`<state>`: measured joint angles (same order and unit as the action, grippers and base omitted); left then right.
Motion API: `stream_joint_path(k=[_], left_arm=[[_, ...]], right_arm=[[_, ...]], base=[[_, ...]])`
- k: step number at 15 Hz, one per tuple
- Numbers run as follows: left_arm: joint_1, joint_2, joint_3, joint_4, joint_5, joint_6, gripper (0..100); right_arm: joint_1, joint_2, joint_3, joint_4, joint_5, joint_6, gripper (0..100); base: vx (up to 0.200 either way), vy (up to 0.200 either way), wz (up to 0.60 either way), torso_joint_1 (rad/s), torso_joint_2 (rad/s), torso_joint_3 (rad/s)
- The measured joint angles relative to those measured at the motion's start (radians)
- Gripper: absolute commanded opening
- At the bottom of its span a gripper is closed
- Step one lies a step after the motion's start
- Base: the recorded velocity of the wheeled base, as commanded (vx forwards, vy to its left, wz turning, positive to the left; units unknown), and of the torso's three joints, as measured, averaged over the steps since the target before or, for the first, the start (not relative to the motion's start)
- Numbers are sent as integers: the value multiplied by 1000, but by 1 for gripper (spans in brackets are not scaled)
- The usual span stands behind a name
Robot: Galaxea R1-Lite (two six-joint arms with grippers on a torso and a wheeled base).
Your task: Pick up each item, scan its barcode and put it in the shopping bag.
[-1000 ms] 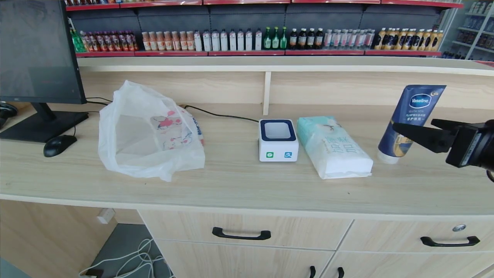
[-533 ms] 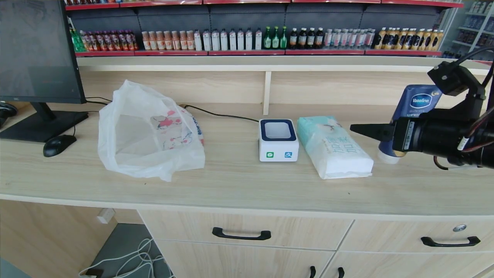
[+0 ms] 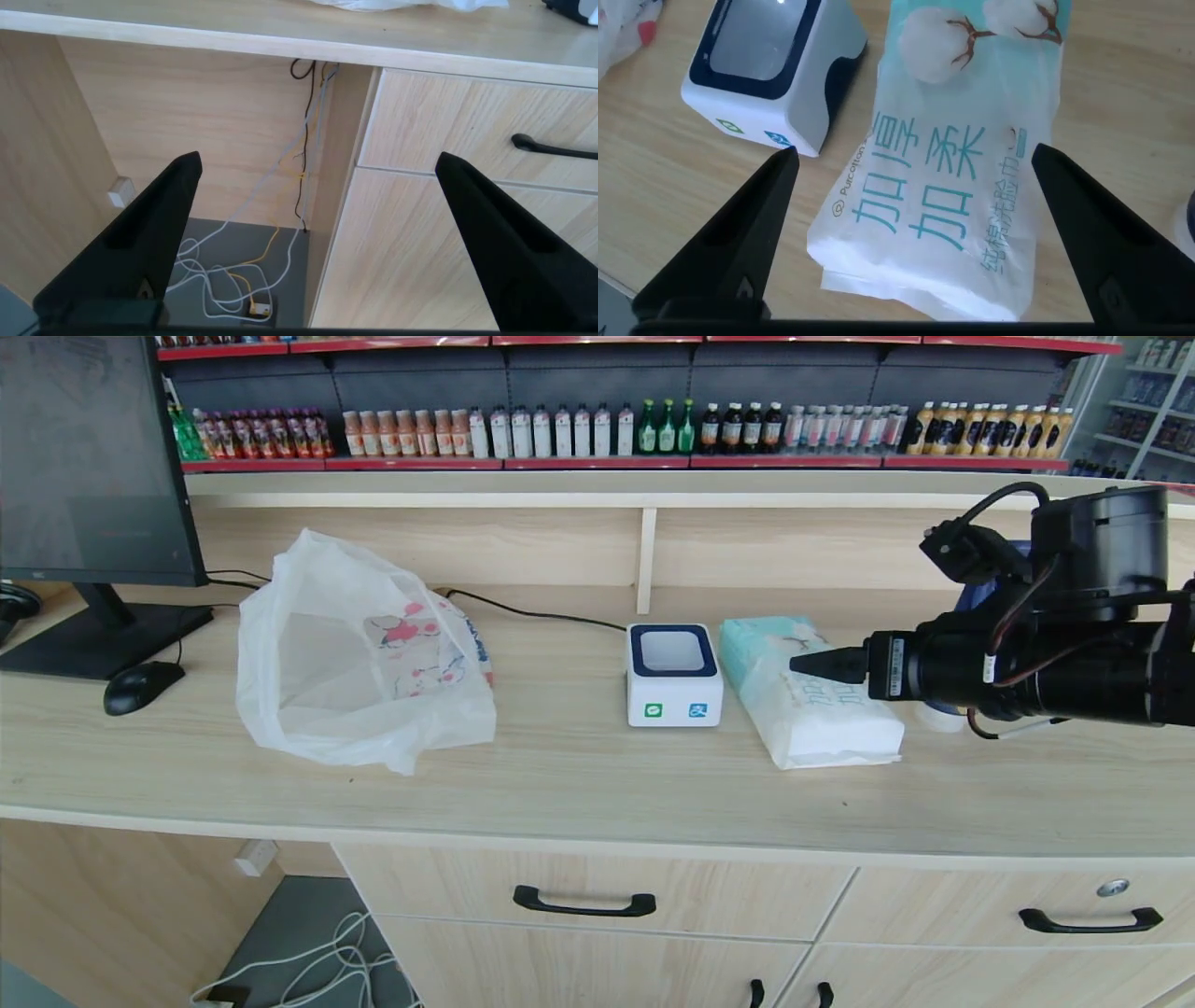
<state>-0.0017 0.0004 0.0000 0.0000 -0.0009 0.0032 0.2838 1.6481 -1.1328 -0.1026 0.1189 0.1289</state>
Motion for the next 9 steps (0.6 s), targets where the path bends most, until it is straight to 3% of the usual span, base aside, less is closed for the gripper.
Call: stream_joint_path(k=[5, 9], left_arm=[[0, 0, 0, 0, 0, 0, 100], [0, 0, 0, 0, -1, 0, 100]], right_arm=[[-3, 67, -107, 146, -3, -4, 100], [-6, 111, -178, 169, -16, -61, 100]], base=[[0, 0, 0, 0, 0, 0], [0, 0, 0, 0, 0, 0]])
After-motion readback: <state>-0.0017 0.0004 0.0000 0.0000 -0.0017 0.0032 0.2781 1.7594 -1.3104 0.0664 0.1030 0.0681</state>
